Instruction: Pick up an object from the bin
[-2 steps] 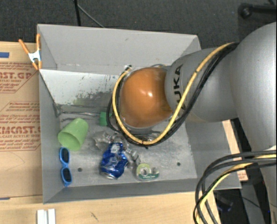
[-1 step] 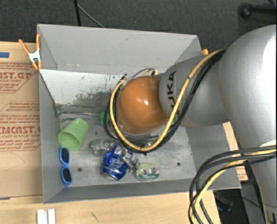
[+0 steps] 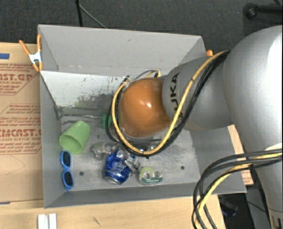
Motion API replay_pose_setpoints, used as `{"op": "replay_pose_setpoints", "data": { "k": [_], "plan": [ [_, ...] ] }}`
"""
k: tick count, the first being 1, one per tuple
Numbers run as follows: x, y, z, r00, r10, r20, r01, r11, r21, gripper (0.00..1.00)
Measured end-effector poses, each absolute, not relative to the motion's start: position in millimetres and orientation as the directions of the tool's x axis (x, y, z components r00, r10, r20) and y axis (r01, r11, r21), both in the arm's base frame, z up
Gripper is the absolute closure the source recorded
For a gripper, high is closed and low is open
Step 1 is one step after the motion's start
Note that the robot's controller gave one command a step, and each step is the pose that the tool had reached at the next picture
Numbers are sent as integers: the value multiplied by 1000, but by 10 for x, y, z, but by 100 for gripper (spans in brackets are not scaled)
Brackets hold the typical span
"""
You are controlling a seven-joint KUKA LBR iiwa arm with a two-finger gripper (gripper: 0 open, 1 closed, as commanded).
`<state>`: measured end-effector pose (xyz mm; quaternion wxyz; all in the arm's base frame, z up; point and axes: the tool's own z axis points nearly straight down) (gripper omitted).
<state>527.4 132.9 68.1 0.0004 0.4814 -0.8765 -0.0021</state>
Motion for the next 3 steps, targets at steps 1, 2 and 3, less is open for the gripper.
{"op": "replay_pose_setpoints", "data": {
  "k": [1, 2, 3],
  "plan": [
    [5275, 1329, 681, -537, -844, -2, -844, 537, 4, 100],
    [5284, 1342, 1191, -538, -843, -5, -843, 538, -3, 100],
    [5292, 1354, 1640, -538, -843, -5, -843, 538, -3, 100]
  ]
}}
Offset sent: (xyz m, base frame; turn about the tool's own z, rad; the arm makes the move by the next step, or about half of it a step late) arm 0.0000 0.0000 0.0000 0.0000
